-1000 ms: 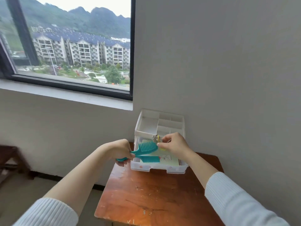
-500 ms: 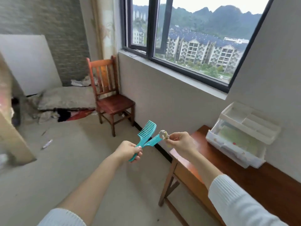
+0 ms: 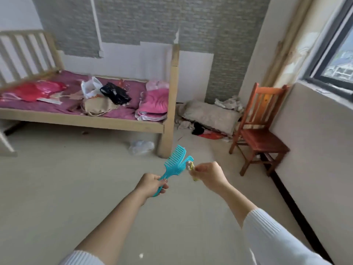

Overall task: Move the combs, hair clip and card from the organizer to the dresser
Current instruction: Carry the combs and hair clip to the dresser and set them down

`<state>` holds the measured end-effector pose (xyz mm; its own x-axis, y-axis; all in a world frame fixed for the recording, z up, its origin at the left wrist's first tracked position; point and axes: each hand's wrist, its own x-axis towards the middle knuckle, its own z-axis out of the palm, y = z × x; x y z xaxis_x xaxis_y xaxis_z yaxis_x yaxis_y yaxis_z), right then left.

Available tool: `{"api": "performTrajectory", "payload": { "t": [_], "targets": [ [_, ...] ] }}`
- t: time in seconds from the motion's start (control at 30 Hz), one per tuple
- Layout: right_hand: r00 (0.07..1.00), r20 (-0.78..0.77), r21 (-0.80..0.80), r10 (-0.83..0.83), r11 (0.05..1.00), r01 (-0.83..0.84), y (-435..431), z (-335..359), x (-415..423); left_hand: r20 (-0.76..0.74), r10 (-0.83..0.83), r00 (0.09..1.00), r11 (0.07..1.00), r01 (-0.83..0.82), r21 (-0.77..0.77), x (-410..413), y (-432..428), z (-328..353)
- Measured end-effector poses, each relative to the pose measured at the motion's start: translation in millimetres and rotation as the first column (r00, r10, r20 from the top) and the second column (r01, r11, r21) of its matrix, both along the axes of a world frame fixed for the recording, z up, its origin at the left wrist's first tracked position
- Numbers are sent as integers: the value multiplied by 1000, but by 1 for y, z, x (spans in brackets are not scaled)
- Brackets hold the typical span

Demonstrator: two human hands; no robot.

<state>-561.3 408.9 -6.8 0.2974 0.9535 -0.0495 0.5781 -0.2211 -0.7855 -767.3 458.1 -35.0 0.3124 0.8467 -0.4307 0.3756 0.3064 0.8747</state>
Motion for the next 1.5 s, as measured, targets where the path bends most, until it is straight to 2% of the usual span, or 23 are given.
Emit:
{"api": "performTrajectory", "payload": {
  "t": [0.13,0.23,0.43,0.63,0.8,1.13,1.33,1.4,1.5],
  "targets": [
    [985,-35,-38,171,984,-173,97,-11,-151,-20,187,982,982,-188,-29,-155,53,-6],
    [953,-44,-48,300,952,-302,156,-17,-248,-11,354,935,934,-354,-47,-250,89,-6],
    [864,-36,-44,502,863,-503,265,-17,-414,43,600,798,799,-598,-56,-400,159,-9],
    [766,-20,-64,642,764,-642,389,-20,-562,60,780,623,625,-780,-23,-533,254,-16],
    [696,-25,-52,718,694,-718,497,-9,-688,127,867,481,494,-865,-93,-649,332,-11],
    [465,2,-63,885,465,-883,623,-16,-964,213,974,83,133,-964,-232,-885,423,-14],
    [380,-45,-57,924,378,-924,680,-30,-1143,175,984,-32,16,-963,-269,-1051,473,-33],
    [380,-75,-41,922,378,-925,699,-31,-1200,183,981,-64,-5,-952,-306,-1108,491,-33],
    [385,-36,-40,922,383,-923,725,-34,-1272,169,980,-105,-50,-953,-300,-1187,517,-31]
  ]
}}
